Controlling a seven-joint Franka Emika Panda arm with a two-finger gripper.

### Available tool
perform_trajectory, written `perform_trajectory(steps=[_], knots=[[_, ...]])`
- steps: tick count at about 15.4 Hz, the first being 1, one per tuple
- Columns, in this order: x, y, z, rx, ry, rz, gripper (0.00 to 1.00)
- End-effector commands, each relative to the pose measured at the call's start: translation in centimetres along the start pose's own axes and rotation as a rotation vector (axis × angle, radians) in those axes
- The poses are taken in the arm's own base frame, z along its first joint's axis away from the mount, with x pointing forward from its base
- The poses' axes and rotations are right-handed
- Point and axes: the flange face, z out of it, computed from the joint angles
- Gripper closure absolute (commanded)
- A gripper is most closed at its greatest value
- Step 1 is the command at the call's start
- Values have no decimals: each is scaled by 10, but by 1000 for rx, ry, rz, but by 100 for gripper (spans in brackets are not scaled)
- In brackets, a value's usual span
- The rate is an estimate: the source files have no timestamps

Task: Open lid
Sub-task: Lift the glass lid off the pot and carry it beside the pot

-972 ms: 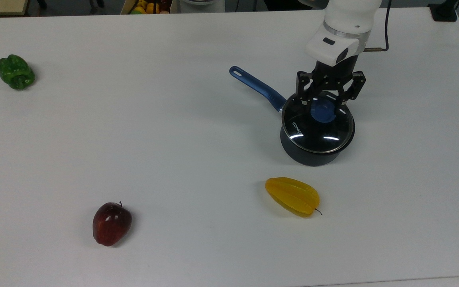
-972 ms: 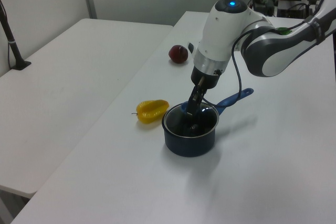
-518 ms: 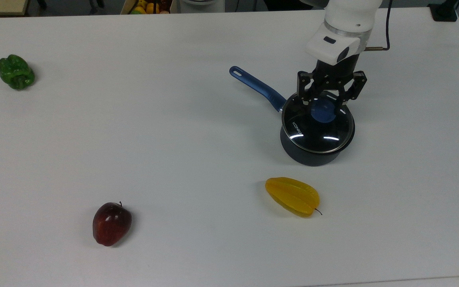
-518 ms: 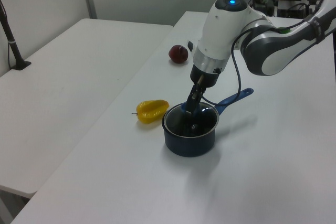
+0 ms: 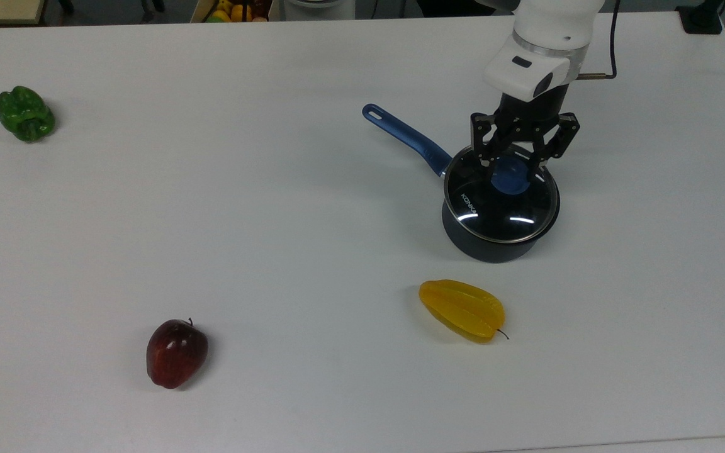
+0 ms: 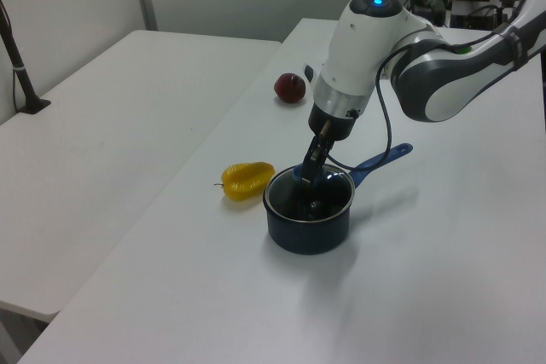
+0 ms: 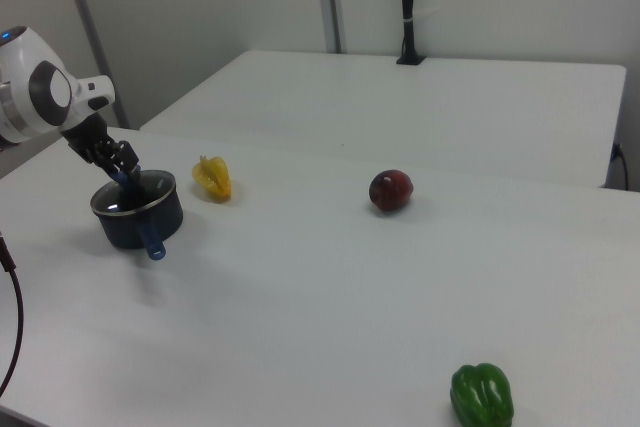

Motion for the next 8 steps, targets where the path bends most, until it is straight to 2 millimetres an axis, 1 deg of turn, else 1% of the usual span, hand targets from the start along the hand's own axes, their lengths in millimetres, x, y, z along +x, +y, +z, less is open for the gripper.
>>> perform_trajectory(steps=[1, 2, 4, 5, 8], knots=[[2, 5, -43, -19, 26, 30, 55], [2, 6, -50, -19, 26, 34, 56], [4, 16, -60, -25, 20, 59, 55], [7, 25, -65, -28, 18, 84, 56], [17, 72, -79, -44, 8, 182, 56]])
